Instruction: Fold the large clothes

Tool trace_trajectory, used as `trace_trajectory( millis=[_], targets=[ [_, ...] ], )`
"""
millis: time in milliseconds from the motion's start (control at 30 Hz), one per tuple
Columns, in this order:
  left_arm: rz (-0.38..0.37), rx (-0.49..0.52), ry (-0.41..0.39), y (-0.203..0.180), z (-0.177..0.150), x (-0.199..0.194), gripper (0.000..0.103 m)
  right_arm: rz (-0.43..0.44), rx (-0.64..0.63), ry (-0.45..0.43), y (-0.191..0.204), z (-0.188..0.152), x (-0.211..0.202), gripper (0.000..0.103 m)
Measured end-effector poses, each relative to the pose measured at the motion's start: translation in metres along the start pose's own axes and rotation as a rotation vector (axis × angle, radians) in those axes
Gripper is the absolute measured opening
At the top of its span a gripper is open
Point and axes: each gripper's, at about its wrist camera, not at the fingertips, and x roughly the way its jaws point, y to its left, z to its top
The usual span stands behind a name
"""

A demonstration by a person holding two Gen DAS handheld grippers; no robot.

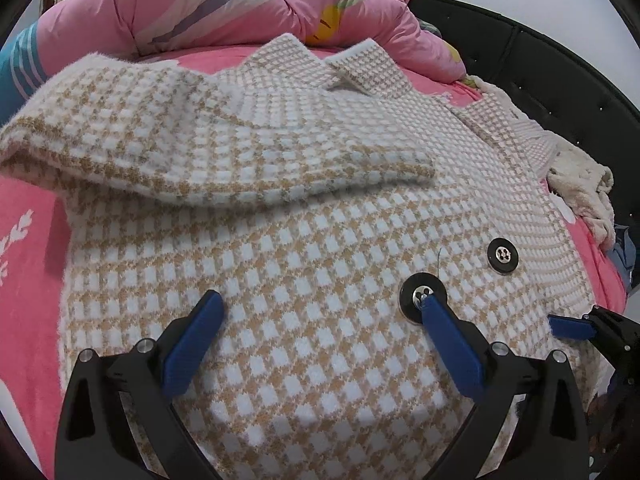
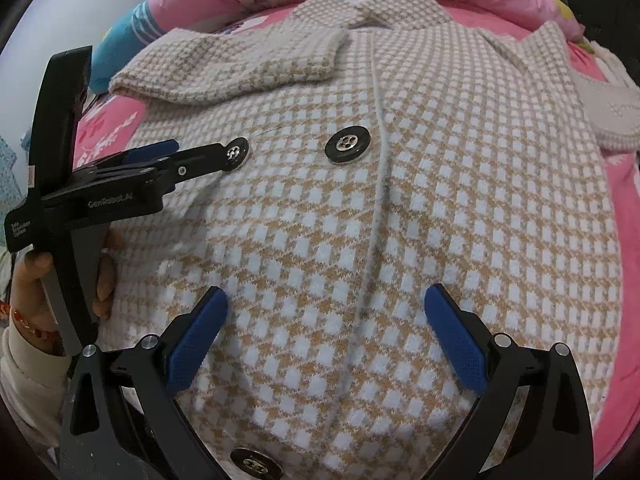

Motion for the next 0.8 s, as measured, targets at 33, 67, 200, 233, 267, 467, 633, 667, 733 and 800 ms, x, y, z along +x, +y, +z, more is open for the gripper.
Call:
trace_trajectory(
  millis=[33, 67, 200, 233, 267, 467, 633, 667, 733, 800],
  targets=[
    [-0.001, 0.000, 0.000, 0.0002, 0.0000, -0.0006, 0.097, 0.003, 0.005, 0.001, -0.0009, -0.0006, -0.0004, 0.095],
    [-0.001, 0.001, 0.000, 0.0002, 0.0000, -0.0008, 0.098, 0.004, 0.009, 0.002, -0.0012, 0.0002, 0.0002, 0.095],
    [-0.004, -0.002, 0.000, 0.0013, -0.0010, -0.0019, 0.097, -0.001, 0.008, 0.006, -0.0013, 0.0043, 0.0007, 0.095],
    [-0.006, -0.005, 0.000, 0.0019, -0.0010, -0.0021, 0.098, -0.002, 0.009, 0.007, -0.0014, 0.0049, 0.0006, 0.095],
    [-0.008, -0.007, -0.001, 0.0026, -0.0009, -0.0023, 0.098, -0.001, 0.009, 0.008, -0.0009, 0.0056, 0.0012, 0.095],
    [0.000, 0.015, 0.016, -0.0009, 0.0010, -0.0009, 0.098, 0.001, 0.009, 0.006, -0.0001, 0.0073, 0.0014, 0.095],
    [0.008, 0.030, 0.020, -0.0024, 0.0011, -0.0008, 0.098, 0.007, 0.016, -0.017, -0.0008, 0.0045, 0.0006, 0.095],
    [0.011, 0.034, 0.020, -0.0029, 0.0009, -0.0009, 0.098, 0.006, 0.016, -0.022, -0.0009, 0.0033, 0.0000, 0.095],
    [0.022, 0.047, 0.024, -0.0050, 0.0006, -0.0006, 0.098, 0.007, 0.016, -0.027, -0.0014, 0.0010, -0.0009, 0.095],
    [0.026, 0.054, 0.028, -0.0061, 0.0006, 0.0001, 0.098, 0.010, 0.017, -0.026, -0.0023, -0.0008, -0.0014, 0.095]
  ],
)
